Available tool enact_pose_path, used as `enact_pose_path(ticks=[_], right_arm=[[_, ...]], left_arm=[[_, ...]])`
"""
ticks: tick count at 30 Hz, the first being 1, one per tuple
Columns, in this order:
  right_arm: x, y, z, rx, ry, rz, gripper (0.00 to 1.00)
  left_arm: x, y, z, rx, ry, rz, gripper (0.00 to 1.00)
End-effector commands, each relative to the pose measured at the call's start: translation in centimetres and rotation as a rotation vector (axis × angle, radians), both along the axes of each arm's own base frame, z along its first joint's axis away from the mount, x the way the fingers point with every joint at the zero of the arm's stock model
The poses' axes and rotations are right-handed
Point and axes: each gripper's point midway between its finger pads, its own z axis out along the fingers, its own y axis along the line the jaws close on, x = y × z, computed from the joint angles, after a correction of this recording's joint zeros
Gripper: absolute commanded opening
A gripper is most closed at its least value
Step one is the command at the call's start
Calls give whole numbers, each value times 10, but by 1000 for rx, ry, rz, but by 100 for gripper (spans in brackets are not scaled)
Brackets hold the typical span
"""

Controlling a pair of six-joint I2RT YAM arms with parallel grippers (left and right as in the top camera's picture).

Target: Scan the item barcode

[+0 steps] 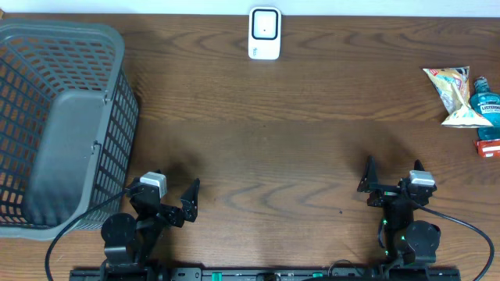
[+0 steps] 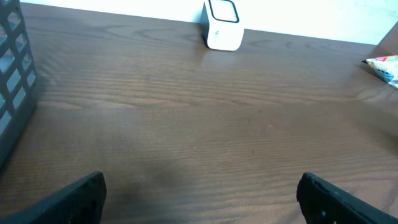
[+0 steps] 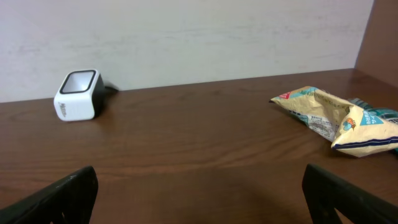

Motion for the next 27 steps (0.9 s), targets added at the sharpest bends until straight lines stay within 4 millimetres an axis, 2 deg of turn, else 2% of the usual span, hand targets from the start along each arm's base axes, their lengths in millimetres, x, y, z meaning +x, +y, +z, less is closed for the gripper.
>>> enact_pose_path(ticks=[1, 20, 27], right_arm=[[0, -1, 0, 15, -3, -6, 99], [0, -1, 0, 15, -3, -5, 99], [0, -1, 0, 15, -3, -5, 99]], left_arm=[[-1, 1, -10, 14, 24, -1, 98], [-2, 1, -11, 16, 29, -1, 98], [13, 4, 18, 61, -166, 8, 98]])
